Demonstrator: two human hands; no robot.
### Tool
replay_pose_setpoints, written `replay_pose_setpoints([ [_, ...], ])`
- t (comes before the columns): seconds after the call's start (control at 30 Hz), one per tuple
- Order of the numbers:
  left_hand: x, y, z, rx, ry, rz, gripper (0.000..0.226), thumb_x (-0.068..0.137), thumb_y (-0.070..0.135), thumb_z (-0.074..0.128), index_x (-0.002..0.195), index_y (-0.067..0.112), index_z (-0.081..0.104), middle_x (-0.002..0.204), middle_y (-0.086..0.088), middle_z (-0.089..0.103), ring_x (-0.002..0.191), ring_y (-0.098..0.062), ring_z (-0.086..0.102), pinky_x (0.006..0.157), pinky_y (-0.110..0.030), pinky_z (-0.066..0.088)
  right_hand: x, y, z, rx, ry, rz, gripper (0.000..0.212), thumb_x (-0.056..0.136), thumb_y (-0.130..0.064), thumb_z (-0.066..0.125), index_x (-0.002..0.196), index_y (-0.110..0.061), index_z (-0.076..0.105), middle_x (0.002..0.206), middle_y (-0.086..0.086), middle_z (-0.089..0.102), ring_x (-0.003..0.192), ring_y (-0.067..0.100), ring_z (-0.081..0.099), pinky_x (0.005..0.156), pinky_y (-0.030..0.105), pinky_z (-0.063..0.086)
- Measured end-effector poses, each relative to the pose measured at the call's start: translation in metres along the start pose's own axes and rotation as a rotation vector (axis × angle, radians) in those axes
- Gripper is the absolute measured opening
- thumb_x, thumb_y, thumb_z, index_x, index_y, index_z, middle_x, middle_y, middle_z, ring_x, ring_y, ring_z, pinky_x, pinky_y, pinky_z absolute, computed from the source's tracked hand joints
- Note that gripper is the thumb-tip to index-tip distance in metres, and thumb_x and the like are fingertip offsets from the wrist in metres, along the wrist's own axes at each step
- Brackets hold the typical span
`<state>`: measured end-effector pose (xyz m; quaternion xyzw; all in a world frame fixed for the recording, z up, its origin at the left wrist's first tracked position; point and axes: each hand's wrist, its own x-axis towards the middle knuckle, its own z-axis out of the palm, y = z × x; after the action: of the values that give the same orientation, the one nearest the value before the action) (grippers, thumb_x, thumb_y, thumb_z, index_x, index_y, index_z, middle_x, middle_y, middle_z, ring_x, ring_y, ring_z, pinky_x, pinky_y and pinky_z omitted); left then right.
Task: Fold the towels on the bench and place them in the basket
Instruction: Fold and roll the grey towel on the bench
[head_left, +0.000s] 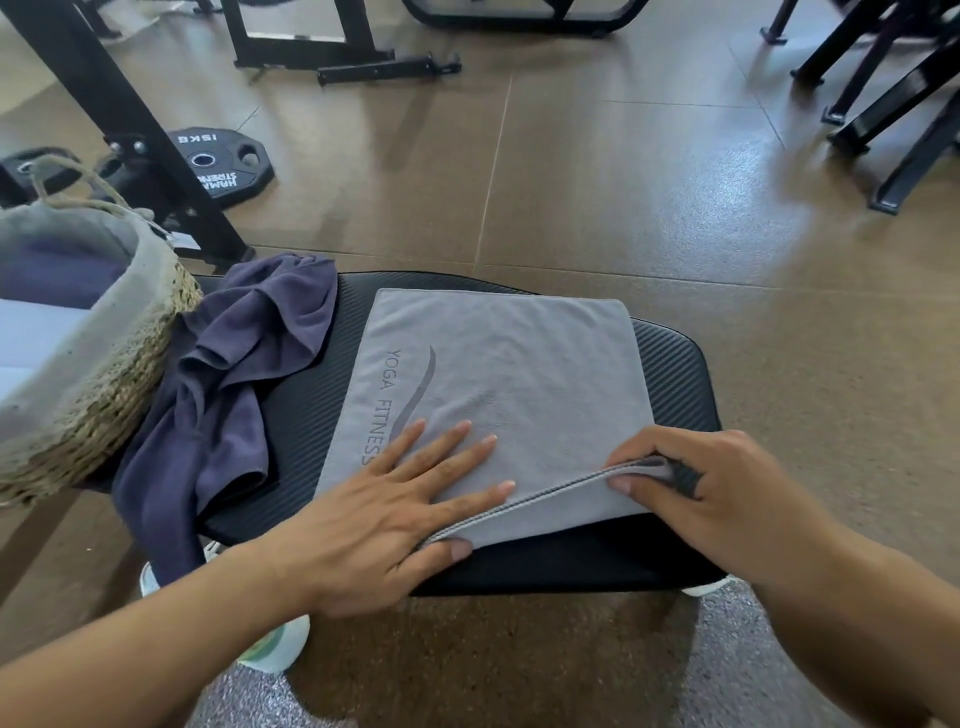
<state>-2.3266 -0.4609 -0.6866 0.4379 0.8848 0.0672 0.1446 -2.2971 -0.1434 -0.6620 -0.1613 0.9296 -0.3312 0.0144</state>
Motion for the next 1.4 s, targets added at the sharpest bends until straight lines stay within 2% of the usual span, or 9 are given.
replay_pose_setpoints([
  [0.2,0.003,0.010,0.003,-0.108,0.142,0.052,0.065,0.096,0.072,0.042,0.154,0.044,0.033,0.167,0.017,0.016,0.155,-0.007,-0.007,0.126,-0.042,-0.002,0.002,0.000,0.002,0.045,-0.071,-0.012,0.007,0.087,-0.045,0.072,0.093,-0.041,0.071,0.092,-0.029,0.072,0.085,-0.002,0.070,0.073,0.026,0.056],
  [0.3,0.014,0.037,0.012,-0.251,0.278,0.014,0.067,0.087,0.074,0.058,0.140,0.033,0.056,0.146,0.022,0.050,0.148,-0.001,0.028,0.123,-0.039,0.022,0.008,-0.006,0.005,0.069,-0.097,-0.054,0.008,0.087,-0.038,0.077,0.094,-0.038,0.074,0.090,-0.026,0.073,0.084,-0.001,0.071,0.072,0.026,0.056],
  [0.37,0.025,0.057,0.015,-0.348,0.351,-0.080,0.058,0.083,0.070,0.065,0.127,0.032,0.060,0.123,0.020,0.061,0.124,-0.002,0.050,0.105,-0.036,0.042,0.017,-0.015,0.005,0.115,-0.101,-0.078,0.010,0.084,-0.036,0.080,0.092,-0.032,0.077,0.088,-0.023,0.074,0.083,0.001,0.072,0.072,0.025,0.056],
  [0.53,0.057,0.063,0.007,-0.655,0.486,-0.346,0.034,0.083,0.062,0.063,0.091,0.029,0.065,0.073,0.016,0.063,0.070,-0.001,0.058,0.065,-0.031,0.047,0.054,-0.041,-0.010,0.307,-0.216,-0.004,0.015,0.080,-0.039,0.079,0.086,-0.025,0.081,0.082,-0.013,0.078,0.081,0.008,0.073,0.077,0.025,0.056],
  [0.63,0.062,0.057,0.007,-0.589,0.478,-0.381,0.051,0.092,0.058,0.057,0.064,0.016,0.050,0.051,0.005,0.043,0.049,-0.010,0.042,0.050,-0.027,0.026,0.087,-0.021,-0.018,0.321,-0.033,0.125,0.036,0.080,-0.061,0.064,0.087,-0.030,0.080,0.084,-0.010,0.078,0.082,0.015,0.073,0.082,0.035,0.058],
  [0.73,0.058,0.055,0.007,-0.545,0.445,-0.353,0.058,0.091,0.060,0.053,0.054,0.017,0.038,0.047,0.001,0.037,0.046,-0.014,0.039,0.049,-0.024,0.020,0.120,0.023,-0.022,0.080,0.166,0.291,0.017,0.093,-0.046,0.068,0.104,-0.035,0.075,0.099,-0.018,0.074,0.097,0.006,0.068,0.087,0.029,0.052],
  [0.9,0.053,0.053,0.010,-0.542,0.451,-0.280,0.057,0.093,0.056,0.055,0.054,0.022,0.031,0.048,0.004,0.036,0.048,-0.012,0.040,0.049,-0.021,0.021,0.159,0.079,-0.007,-0.117,0.057,0.590,0.062,0.093,-0.054,0.061,0.147,-0.024,0.051,0.153,0.003,0.048,0.144,0.024,0.040,0.119,0.041,0.032],
  [1.1,0.049,0.051,0.021,-0.599,0.518,-0.246,0.052,0.098,0.055,0.052,0.065,0.015,0.048,0.065,0.005,0.048,0.061,-0.014,0.050,0.054,-0.027,0.035,0.182,0.095,-0.002,0.100,0.169,0.660,0.025,0.084,-0.048,0.076,0.083,-0.024,0.072,0.092,-0.008,0.072,0.092,0.015,0.065,0.078,0.026,0.044],
  [1.4,0.068,0.005,0.002,-0.489,0.502,-0.114,0.051,0.098,0.050,0.050,0.062,0.016,0.044,0.066,0.004,0.051,0.062,-0.009,0.052,0.060,-0.028,0.042,0.139,0.148,-0.039,0.061,0.359,0.757,0.024,0.085,-0.040,0.077,0.079,-0.022,0.061,0.086,0.001,0.066,0.083,0.025,0.064,0.079,0.039,0.054],
])
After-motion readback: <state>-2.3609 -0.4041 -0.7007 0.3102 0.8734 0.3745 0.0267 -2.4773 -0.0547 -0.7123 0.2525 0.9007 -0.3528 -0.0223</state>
